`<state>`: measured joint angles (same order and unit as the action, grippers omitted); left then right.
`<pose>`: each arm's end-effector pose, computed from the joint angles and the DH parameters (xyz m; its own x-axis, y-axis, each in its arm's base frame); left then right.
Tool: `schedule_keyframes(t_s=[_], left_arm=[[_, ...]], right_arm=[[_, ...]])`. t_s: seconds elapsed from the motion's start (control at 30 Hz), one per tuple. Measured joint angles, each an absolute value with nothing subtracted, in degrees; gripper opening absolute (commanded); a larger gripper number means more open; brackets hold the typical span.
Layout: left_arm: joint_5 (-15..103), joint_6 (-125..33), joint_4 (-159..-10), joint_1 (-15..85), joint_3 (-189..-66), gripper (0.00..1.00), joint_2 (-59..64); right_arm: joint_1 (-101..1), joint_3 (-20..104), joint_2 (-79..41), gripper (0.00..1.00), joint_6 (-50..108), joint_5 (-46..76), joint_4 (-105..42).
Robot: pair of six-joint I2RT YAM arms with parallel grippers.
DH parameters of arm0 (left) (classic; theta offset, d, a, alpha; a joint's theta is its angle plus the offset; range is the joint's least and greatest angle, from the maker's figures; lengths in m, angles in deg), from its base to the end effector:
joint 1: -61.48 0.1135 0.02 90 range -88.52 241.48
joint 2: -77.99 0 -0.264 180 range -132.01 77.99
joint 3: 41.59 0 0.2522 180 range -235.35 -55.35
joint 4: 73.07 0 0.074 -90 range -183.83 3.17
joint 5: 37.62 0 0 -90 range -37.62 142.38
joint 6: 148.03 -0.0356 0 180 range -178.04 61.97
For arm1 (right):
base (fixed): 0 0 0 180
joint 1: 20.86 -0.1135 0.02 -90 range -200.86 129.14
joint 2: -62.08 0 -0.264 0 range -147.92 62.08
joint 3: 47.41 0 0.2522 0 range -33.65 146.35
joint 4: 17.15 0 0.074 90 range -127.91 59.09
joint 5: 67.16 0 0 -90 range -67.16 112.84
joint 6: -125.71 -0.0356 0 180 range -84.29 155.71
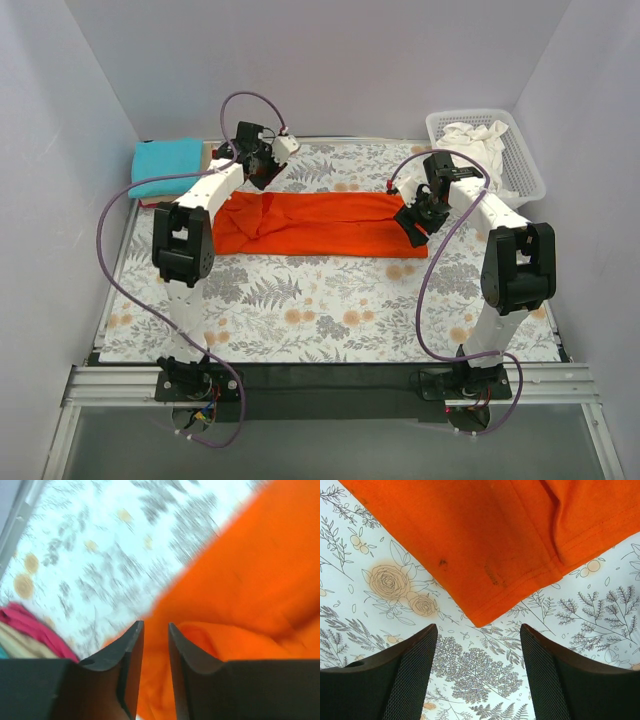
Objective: Fold and stack the t-shirts
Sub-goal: Fold the tshirt
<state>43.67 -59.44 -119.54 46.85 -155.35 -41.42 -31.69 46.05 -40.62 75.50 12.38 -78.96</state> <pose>0.4511 -0.1233 0.2325 -0.7551 0.2223 -0.6168 0.3583 0.9277 -0.1044 0.3547 0.0744 0.2274 -0.5585 -0.7476 -0.3594 -0.7810 0.6199 -0.0759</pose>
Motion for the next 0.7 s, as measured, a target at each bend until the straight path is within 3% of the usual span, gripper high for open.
schedule_keyframes(t_s=[0.03,0.17,0.33,0.5,0.7], left_arm=[[43.91,-58.44,-119.24,47.04,-158.35,0.45,-43.76],[42.01,-55.38,-121.93,49.84,-169.47,0.46,-52.86],[35.15,-52.82,-128.96,55.46,-172.38,0.46,-52.53],[29.73,-52.82,-132.77,58.43,-161.04,0.45,-41.97],[27.96,-54.00,-135.06,52.99,-151.31,0.46,-34.52]], right_arm=[[-31.69,46.05,-40.62,0.63,75.52,12.38,-78.96],[-31.67,46.05,-40.62,0.63,75.59,12.38,-78.98],[-31.62,46.05,-40.59,0.60,75.63,12.12,-78.98],[-31.47,46.05,-40.62,0.56,75.70,11.42,-78.98],[-31.47,46.05,-40.62,0.55,75.74,11.05,-78.98]])
